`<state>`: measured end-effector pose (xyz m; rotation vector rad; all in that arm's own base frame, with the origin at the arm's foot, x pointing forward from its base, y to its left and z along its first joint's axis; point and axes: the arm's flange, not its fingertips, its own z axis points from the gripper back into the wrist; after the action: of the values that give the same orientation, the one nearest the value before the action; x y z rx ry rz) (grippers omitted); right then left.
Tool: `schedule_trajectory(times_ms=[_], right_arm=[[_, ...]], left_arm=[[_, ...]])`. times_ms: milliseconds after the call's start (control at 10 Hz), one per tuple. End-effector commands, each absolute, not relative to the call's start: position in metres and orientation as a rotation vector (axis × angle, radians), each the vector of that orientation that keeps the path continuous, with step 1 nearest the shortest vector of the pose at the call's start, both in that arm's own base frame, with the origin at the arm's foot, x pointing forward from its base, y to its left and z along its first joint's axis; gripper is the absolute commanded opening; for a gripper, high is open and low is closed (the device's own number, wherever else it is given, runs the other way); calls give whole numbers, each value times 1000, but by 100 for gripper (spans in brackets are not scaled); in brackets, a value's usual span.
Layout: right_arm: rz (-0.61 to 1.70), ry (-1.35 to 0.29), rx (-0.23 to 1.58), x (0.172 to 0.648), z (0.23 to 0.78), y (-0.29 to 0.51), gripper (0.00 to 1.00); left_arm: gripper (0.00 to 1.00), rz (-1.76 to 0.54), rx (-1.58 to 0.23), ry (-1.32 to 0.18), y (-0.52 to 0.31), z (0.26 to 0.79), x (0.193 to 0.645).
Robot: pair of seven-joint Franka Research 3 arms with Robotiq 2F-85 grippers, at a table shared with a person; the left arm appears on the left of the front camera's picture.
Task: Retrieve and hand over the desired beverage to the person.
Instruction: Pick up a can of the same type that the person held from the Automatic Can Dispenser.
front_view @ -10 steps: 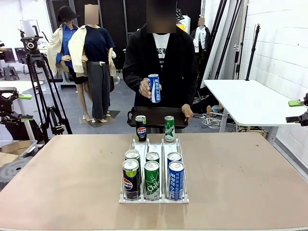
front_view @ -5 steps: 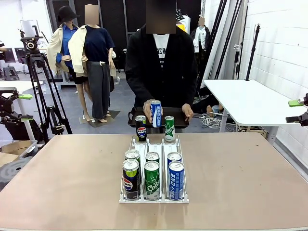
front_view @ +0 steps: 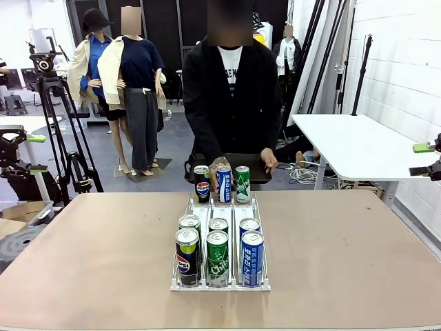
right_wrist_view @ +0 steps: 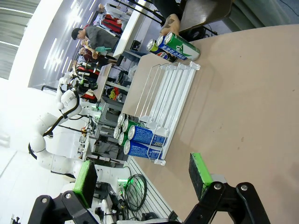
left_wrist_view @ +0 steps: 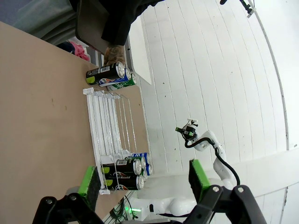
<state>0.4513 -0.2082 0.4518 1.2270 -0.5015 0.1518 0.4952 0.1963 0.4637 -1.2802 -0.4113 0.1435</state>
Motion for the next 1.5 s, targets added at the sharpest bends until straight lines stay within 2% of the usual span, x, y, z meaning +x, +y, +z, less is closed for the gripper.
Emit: schedule_trajectory(times_ms=[0, 1400], right_arm=[[152, -502, 1226, 452, 452, -207, 100], [152, -501, 1227, 451, 452, -208, 100]], left_arm=[[100, 145, -1280, -410, 196, 465, 495], [100, 145, -1280, -410, 196, 465, 495]])
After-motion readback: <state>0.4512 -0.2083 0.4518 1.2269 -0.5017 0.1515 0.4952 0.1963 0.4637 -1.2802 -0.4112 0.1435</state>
